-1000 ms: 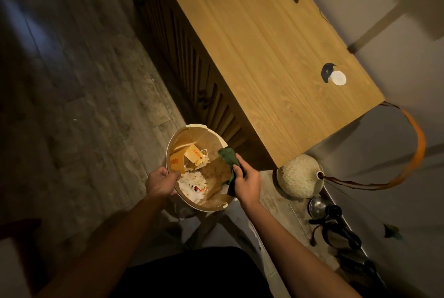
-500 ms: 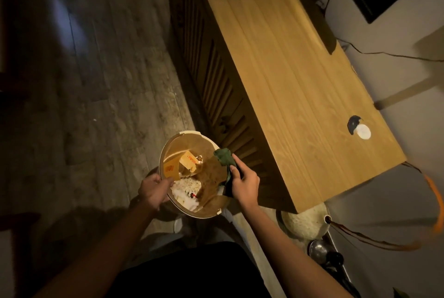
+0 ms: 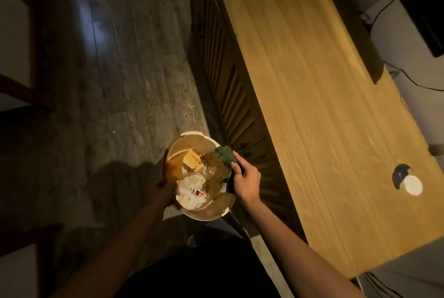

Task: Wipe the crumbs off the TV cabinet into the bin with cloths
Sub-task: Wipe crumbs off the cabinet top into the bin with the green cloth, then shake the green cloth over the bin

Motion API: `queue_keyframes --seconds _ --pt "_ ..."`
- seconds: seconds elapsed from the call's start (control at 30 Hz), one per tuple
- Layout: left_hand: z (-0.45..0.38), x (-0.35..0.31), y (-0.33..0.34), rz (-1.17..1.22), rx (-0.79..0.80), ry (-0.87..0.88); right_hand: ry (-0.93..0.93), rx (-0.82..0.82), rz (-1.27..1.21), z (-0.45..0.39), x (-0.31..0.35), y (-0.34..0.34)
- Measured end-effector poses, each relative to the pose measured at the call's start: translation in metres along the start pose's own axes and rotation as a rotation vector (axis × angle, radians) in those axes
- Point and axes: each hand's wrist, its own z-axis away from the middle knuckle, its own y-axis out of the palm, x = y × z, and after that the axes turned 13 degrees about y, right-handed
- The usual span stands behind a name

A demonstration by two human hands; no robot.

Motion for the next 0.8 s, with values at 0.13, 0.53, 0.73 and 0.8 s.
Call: queue_keyframes --seconds 0.13,0.53,0.73,0.8 --pt "-0.037 -0.033 0.015 -0.033 0.01 -0.081 0.06 0.046 -0.026 -0.036 0.023 0.006" --pt "-0.146 -0.1 0.021 -0.071 0.064 -0.119 0.202 0.083 -0.021 -0.124 0.075 0.047" --pt "-0.192 -0.134 0.011 -0.016 0.052 -0.149 0.272 0.034 -0.005 -0.159 0.104 0.085" --pt "-0.214 -0.143 0.004 -0.03 0.02 -0.152 0.307 0.007 -0.024 -0.169 0.114 0.1"
